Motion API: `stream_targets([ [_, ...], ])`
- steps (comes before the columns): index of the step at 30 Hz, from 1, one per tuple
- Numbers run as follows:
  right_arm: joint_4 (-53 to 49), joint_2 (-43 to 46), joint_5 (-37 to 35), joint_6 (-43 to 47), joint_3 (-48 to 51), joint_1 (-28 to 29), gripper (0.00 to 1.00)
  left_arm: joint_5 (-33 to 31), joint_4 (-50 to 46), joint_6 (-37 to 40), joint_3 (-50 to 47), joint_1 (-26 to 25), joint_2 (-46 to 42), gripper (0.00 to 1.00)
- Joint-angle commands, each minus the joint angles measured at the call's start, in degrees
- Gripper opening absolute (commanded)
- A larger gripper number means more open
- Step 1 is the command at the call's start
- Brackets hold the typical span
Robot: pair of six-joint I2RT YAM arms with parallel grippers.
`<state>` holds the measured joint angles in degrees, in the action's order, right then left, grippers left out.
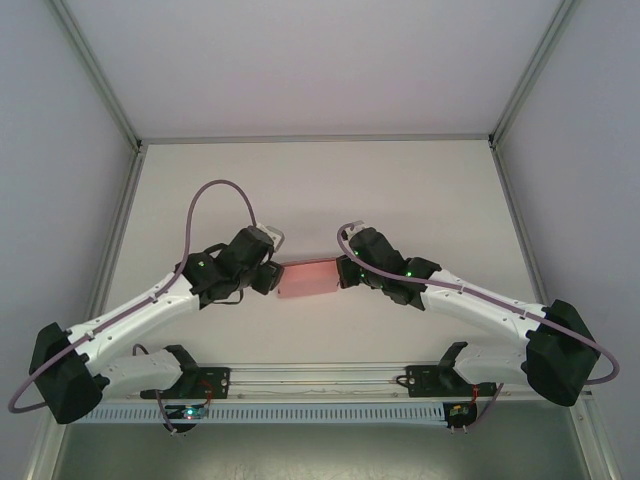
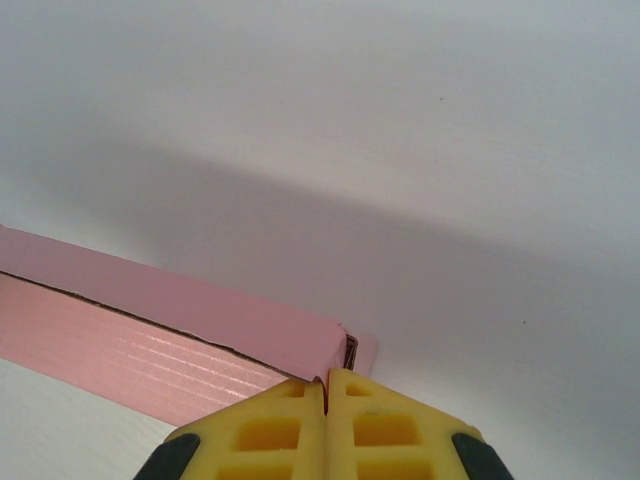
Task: Assemble paper box
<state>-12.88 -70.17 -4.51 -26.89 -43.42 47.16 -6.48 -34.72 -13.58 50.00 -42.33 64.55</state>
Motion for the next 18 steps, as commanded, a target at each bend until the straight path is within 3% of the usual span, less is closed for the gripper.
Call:
stream_targets([
  [1, -4.5, -1.1, -0.3, -0.6, -0.4, 0.7, 0.0, 1.1, -0.2, -1.1, 1.3, -0.2, 0.6, 0.34],
  [5, -4.7, -1.2, -0.4, -0.5, -0.3, 0.7, 0.0, 2.1, 0.5, -1.6, 1.1, -0.2, 1.3, 0.27],
  [9, -4.9, -1.2, -0.7, -0.7, -0.3, 1.0, 0.0, 2.6, 1.3, -3.2, 1.1, -0.1, 1.0, 0.0],
  [18, -6.3, -1.3, -3.2, -0.6, -0.6, 2.8, 0.0, 4.1, 3.2, -12.5, -0.8, -0.1, 0.8, 0.0],
])
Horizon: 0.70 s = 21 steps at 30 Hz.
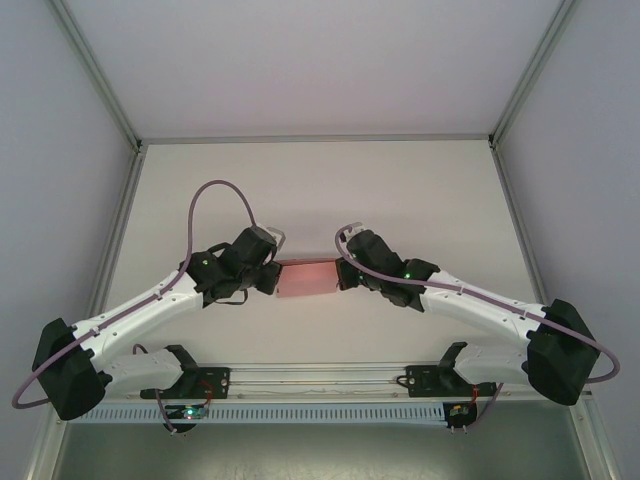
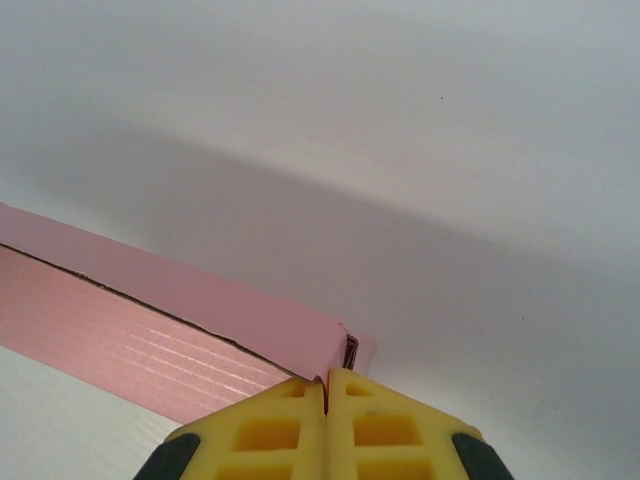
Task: Assemble paper box
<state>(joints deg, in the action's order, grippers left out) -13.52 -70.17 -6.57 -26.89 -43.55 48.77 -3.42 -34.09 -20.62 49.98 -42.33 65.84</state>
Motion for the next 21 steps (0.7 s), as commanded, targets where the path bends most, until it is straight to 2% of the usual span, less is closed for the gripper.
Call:
stream_targets([
  [1, -5.9, -1.6, -1.6, -0.7, -0.6, 1.4, 0.0, 2.1, 3.0, -7.2, -0.8, 0.0, -0.2, 0.0],
  [6, -5.6, -3.0, -2.9, -1.4, 0.1, 2.9, 0.0, 8.6, 4.2, -16.2, -0.7, 0.4, 0.9, 0.0],
  [10, -5.6, -3.4, -4.0, -1.9, 1.1, 4.2, 0.0, 11.1, 2.9, -18.8, 0.0, 1.6, 1.0, 0.0],
  [19, -5.2, -2.7, -4.7, -2.8, 3.5, 5.1, 0.0, 20.2, 4.7, -25.2, -1.6, 8.6, -1.6, 0.0],
  [21, -5.2, -2.7, -4.8, -3.0, 3.8, 5.1, 0.0, 20.1, 4.8, -26.2, -1.5, 9.2, -2.1, 0.0],
])
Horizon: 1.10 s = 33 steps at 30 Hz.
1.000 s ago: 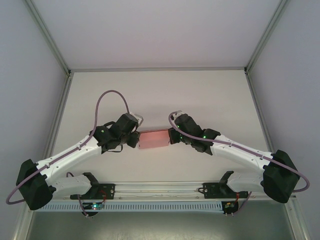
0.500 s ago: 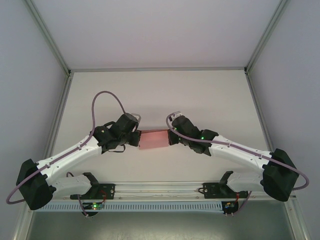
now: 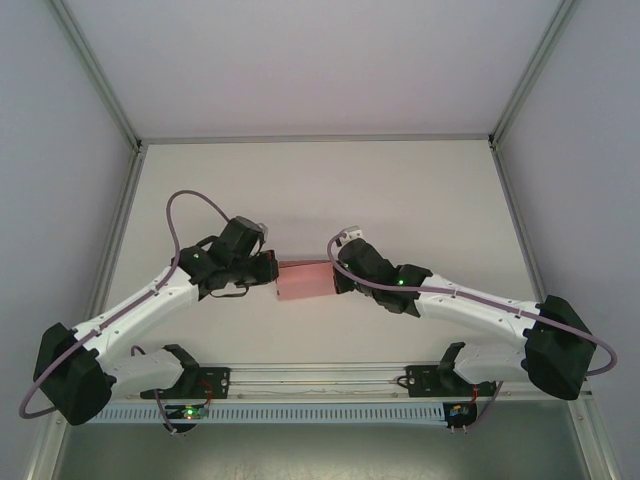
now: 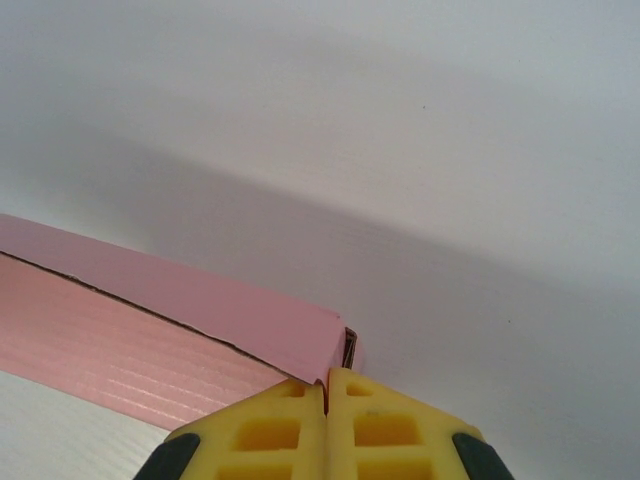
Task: Assemble paper box
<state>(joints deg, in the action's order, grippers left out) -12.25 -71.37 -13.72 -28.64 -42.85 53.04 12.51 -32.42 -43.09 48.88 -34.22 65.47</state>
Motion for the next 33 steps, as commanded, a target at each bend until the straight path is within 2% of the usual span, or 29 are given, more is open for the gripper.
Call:
stream_targets([
  [1, -6.5, -1.5, 2.2, -1.4, 3.2, 0.9, 0.0, 4.5, 3.5, -3.4, -0.5, 1.1, -1.7, 0.0],
  [7, -6.0, -1.4, 2.6, -1.5, 3.5, 1.0, 0.0, -0.3, -2.8, 3.7, 1.1, 1.2, -0.2, 0.0],
  [9, -5.9, -1.2, 2.4, -1.5, 3.5, 0.9, 0.0, -1.6, -2.5, 5.4, -0.1, 1.2, -0.3, 0.0],
  [11, -5.5, -1.1, 2.3, -1.5, 3.8, 1.0, 0.0, -0.4, 0.4, 8.2, -2.3, 1.0, -0.5, 0.0],
  [19, -0.3, -1.4, 3.2, -0.3, 6.5, 1.3, 0.0, -6.6, 7.3, 8.3, -10.1, -1.7, -1.3, 0.0],
  [24, 2.5, -1.7, 3.7, 1.0, 8.8, 1.9, 0.0, -7.4, 13.2, 7.9, -16.2, -5.0, -4.8, 0.0],
  [29, 7.5, -0.8, 3.6, 2.8, 13.5, 3.0, 0.0, -9.9, 14.0, 8.0, -19.9, -8.2, -6.6, 0.0],
  [33, 10.5, 2.2, 6.9, 2.0, 15.4, 3.1, 0.02, -11.8, 14.6, 8.1, -19.9, -10.1, -5.7, 0.0],
])
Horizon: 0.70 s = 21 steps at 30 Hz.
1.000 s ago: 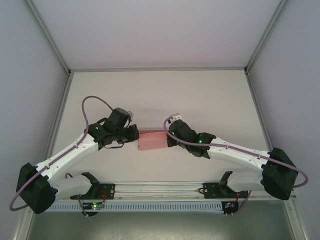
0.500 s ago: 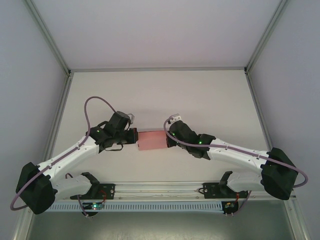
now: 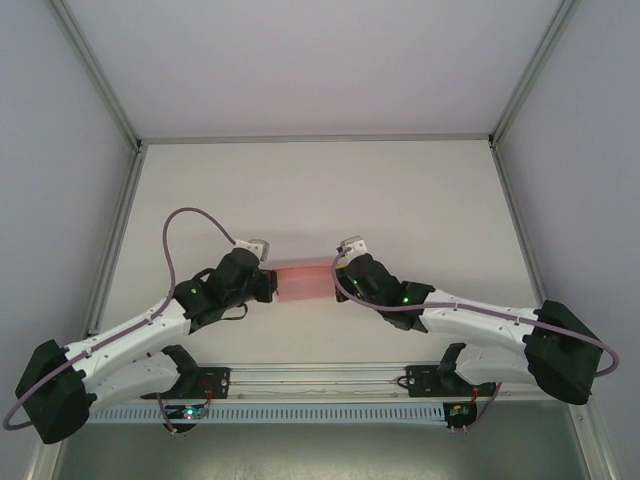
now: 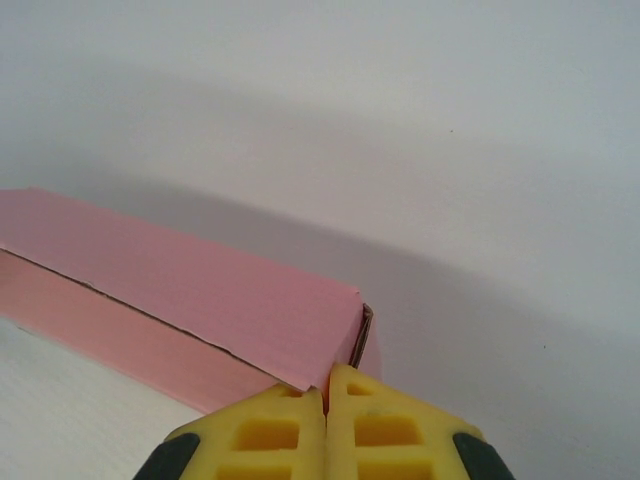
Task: Assemble paper box
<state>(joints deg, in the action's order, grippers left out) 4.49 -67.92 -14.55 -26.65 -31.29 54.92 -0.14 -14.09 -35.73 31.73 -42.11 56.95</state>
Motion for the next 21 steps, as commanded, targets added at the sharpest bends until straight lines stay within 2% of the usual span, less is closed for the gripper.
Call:
stream_targets([
  [1, -5.6, -0.2, 8.3, -0.1, 3.8, 1.3, 0.07, 0.8, -3.5, 0.9, -2.5, -2.5, 3.4, 0.0],
  [5, -5.5, 3.4, 8.4, -0.8, 2.5, 1.3, 0.41, -0.5, -4.1, 1.5, -1.1, -3.9, 4.2, 0.0],
  [7, -5.3, 4.9, 7.5, -1.8, 2.1, 1.2, 0.48, -1.6, -4.0, 1.5, -1.2, -4.5, 3.7, 0.0],
  [9, -5.3, 6.0, 5.6, -2.8, 1.5, 1.2, 0.67, -2.0, -3.7, 1.5, -1.4, -4.8, 3.3, 0.0],
  [11, -5.4, 6.6, 4.2, -4.2, 0.9, 1.1, 0.77, -1.9, -3.3, 1.8, -1.7, -5.2, 2.8, 0.0],
  [12, -5.7, 6.7, 3.4, -4.8, 0.6, 1.0, 0.95, -2.1, -3.2, 1.7, -1.8, -5.3, 2.6, 0.0],
  [13, -6.2, 6.7, 2.4, -5.4, 0.0, 0.9, 0.98, -2.0, -3.2, 2.0, -1.8, -5.5, 2.3, 0.0],
  [17, -9.5, 6.9, -1.2, -8.8, -1.9, -0.7, 0.98, -2.7, -3.4, 2.2, -1.8, -5.8, 1.9, 0.0],
  [21, -7.9, 7.9, 0.9, -11.4, -2.3, -4.1, 0.99, -3.4, -3.9, 2.7, -1.3, -6.2, 2.3, 0.0],
])
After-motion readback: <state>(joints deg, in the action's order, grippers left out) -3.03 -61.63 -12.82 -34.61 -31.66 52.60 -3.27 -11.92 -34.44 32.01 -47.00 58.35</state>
